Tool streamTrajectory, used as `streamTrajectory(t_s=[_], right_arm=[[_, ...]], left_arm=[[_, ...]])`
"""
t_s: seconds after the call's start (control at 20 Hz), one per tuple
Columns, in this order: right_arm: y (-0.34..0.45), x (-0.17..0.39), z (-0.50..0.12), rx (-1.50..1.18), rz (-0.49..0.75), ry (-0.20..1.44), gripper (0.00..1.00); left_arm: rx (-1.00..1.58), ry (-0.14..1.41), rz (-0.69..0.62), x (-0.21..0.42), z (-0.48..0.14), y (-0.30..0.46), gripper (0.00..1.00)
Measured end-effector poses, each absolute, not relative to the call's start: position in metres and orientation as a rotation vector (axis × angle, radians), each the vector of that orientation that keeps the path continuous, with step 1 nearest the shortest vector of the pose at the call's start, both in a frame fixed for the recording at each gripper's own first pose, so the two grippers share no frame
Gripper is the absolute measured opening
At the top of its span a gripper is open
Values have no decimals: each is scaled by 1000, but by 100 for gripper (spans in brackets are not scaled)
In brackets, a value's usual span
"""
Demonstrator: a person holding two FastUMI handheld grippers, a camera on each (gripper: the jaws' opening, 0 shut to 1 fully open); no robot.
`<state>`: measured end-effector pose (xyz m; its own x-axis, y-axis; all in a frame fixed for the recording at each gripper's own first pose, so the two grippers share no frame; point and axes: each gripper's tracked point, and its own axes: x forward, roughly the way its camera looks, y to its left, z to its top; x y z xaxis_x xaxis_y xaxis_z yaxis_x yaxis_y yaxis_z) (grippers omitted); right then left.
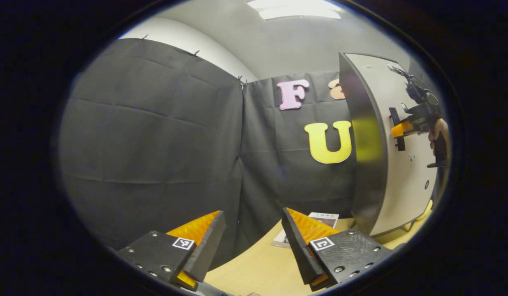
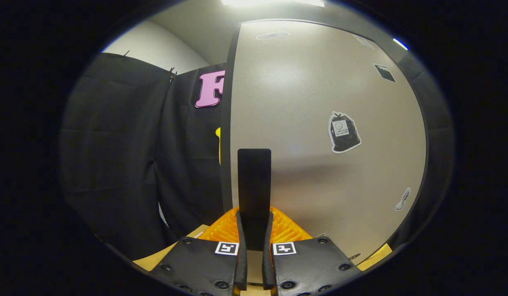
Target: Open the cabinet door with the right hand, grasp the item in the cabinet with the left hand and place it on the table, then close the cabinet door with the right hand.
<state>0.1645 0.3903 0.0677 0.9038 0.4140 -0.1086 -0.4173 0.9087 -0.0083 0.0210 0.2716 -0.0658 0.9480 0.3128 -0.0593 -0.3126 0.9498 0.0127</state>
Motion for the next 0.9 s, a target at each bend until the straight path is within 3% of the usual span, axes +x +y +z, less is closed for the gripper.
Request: streamTrajectory(t_s=[0.2,0.3,0.35,0.45,0.9], right_arm=[[387,150,71,-25,497,119,19],[385,141,74,-15,536,125,12],[384,136,75,-11,556,129,16],[381,125,77,-6,586,136,12],[357,99,84,17,712,170,16]], left_arm=[[5,52,287,27,-59,247,84],[8,45,260,31,-54,229,86],[9,42,245,33,-51,219,84],[9,38,210,38,-47,198,86],[8,22,97,39,-35,123,84]])
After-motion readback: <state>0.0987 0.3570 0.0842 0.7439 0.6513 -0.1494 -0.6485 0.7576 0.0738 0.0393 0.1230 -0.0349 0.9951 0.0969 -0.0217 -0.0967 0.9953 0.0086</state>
